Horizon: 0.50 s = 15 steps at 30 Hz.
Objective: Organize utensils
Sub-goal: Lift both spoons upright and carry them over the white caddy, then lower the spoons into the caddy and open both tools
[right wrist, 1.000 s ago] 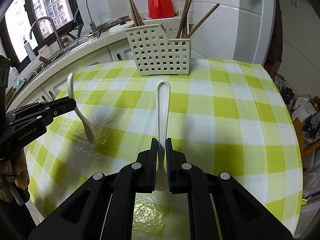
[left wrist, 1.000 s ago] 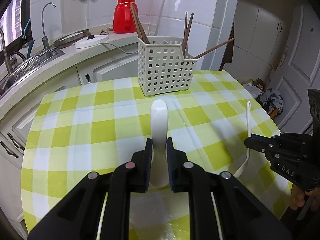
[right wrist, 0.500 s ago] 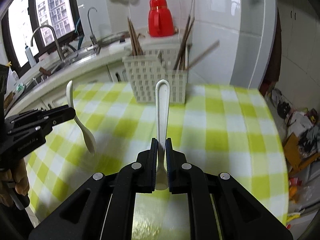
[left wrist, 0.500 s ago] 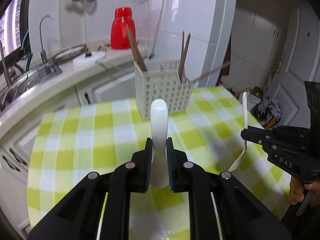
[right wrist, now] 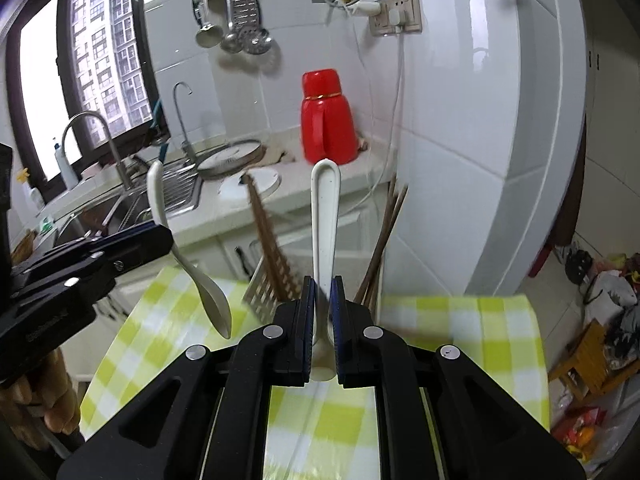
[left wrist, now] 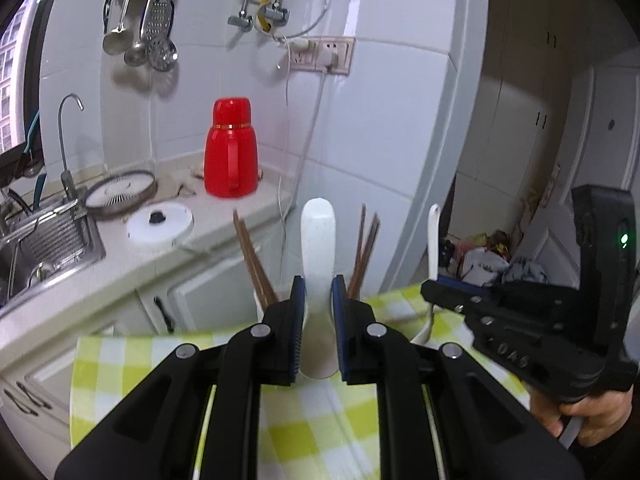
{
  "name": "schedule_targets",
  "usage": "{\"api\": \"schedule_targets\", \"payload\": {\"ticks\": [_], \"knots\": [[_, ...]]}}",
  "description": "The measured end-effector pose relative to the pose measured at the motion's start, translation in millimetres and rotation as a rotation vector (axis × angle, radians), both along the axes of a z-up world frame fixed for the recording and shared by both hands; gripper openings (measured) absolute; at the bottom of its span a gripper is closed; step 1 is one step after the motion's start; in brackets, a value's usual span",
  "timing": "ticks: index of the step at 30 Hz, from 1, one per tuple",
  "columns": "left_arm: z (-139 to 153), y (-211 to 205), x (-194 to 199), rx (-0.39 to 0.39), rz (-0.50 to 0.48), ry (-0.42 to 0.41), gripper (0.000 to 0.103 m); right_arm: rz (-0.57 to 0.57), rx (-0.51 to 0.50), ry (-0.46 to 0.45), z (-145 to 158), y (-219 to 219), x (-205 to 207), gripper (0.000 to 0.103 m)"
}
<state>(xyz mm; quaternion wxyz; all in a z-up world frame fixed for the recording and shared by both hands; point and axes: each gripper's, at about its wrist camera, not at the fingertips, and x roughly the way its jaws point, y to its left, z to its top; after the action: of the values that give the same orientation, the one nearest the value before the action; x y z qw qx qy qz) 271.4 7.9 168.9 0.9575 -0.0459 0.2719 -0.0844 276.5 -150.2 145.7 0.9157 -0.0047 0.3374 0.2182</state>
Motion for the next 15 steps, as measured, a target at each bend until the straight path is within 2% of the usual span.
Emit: {"api": "schedule_targets", "payload": {"ticks": [6, 15], "knots": [[2, 1, 40, -0.002, 0.018, 0.003, 0.014, -0.024, -0.003, 0.009, -5, 6, 37, 0.009], [-32, 8, 72, -0.036, 0.045, 0.046, 0.014, -0.039, -0.020, 0.039, -32, 12, 60, 0.009]]}}
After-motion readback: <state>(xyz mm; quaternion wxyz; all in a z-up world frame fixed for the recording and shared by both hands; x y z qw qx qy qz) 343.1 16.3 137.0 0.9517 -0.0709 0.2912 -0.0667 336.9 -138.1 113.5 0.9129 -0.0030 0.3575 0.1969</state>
